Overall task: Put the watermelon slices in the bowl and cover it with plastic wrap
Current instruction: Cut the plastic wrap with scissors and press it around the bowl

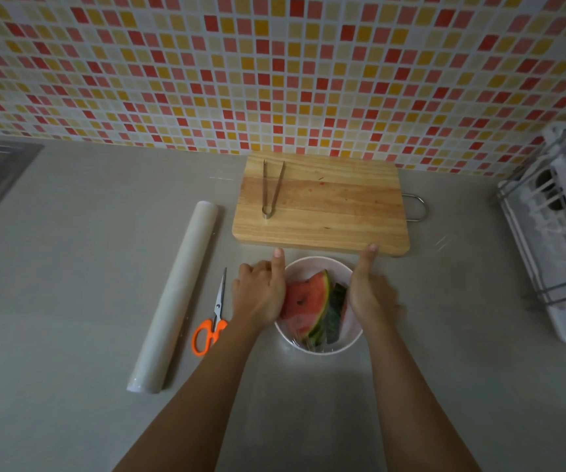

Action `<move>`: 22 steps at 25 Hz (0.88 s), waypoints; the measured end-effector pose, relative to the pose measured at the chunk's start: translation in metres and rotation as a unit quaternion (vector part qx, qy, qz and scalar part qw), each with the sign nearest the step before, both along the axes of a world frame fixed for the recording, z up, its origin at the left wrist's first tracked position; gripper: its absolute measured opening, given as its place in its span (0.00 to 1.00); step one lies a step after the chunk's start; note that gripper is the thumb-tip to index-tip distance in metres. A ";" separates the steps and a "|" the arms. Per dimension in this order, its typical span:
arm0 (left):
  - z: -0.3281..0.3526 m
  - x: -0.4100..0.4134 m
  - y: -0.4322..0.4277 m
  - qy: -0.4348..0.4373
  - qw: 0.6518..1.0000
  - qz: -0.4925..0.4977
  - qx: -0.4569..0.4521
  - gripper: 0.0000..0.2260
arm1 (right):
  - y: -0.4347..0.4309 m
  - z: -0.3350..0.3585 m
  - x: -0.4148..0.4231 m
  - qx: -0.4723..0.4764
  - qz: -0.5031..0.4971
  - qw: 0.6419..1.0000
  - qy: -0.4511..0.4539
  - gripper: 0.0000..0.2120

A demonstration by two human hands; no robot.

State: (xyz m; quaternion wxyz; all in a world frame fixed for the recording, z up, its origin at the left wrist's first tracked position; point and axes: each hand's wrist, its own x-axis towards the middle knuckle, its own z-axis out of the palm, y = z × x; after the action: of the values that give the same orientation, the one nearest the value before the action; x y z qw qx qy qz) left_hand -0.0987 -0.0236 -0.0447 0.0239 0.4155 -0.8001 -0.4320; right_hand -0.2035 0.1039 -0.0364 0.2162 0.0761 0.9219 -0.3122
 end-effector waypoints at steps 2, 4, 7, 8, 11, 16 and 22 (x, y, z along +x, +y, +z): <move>-0.001 0.008 -0.006 0.048 0.998 0.030 0.028 0.36 | 0.012 -0.003 -0.007 -0.023 -0.063 0.998 0.018 0.50; -0.001 0.020 -0.009 0.155 0.978 0.063 0.121 0.38 | 0.024 -0.003 -0.010 -0.184 -0.063 0.979 0.059 0.45; 0.002 0.023 0.002 0.221 0.951 0.016 0.216 0.34 | 0.026 -0.005 0.002 -0.353 0.085 0.932 0.012 0.25; 0.001 0.021 0.008 0.233 0.938 0.008 0.255 0.30 | 0.024 -0.009 0.007 -0.379 0.117 0.918 -0.021 0.26; -0.003 0.012 0.017 0.268 0.914 0.033 0.302 0.23 | 0.015 -0.024 0.011 -0.454 0.105 0.877 -0.117 0.42; -0.012 0.010 0.004 0.219 0.933 -0.001 0.287 0.31 | 0.020 -0.021 0.003 -0.315 0.084 0.940 -0.102 0.45; -0.008 -0.003 -0.014 0.217 0.924 -0.021 0.315 0.31 | 0.025 -0.018 0.001 -0.354 0.100 0.930 -0.022 0.36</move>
State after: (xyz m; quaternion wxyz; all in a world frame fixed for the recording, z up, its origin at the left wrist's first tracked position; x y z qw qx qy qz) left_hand -0.1022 -0.0372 -0.0528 0.0555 0.2805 -0.6069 -0.7416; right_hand -0.2023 0.1292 -0.0546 0.2796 -0.0913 0.7495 -0.5931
